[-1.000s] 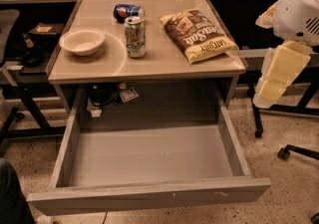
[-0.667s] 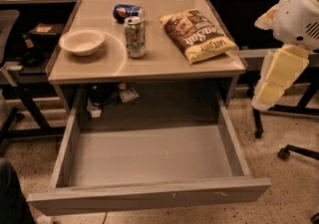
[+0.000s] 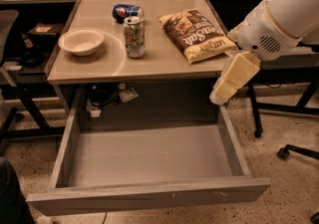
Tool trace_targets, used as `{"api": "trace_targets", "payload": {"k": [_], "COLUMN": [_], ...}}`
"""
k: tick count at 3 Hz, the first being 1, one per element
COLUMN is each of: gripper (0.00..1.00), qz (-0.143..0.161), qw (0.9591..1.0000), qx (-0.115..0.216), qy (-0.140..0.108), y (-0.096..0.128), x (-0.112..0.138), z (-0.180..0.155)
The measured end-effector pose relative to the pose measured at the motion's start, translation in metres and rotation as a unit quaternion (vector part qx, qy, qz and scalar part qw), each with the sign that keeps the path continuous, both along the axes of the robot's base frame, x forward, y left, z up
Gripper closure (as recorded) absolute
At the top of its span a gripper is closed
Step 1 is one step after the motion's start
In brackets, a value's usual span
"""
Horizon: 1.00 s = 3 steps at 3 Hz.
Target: Place 7up can into top drawer
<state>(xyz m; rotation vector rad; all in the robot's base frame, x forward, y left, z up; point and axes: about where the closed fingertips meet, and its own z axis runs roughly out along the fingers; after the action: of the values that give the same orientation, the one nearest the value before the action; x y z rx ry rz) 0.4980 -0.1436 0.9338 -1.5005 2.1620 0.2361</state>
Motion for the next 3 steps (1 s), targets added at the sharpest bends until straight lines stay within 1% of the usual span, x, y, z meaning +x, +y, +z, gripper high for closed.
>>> {"api": "trace_targets", "payload": {"k": [1,2,3], "gripper": [0.0,0.0,0.0], "qz": [0.0,-0.01,-0.024], "qw": [1.0,0.9994,0.997], "qx": [0.0,0.028,0.065], "qy": [0.0,-0.015,-0.035], "y": [0.0,0.011,0.036], "x": [0.0,0.014,0.052], "z": [0.0,-0.007,-0.018]}}
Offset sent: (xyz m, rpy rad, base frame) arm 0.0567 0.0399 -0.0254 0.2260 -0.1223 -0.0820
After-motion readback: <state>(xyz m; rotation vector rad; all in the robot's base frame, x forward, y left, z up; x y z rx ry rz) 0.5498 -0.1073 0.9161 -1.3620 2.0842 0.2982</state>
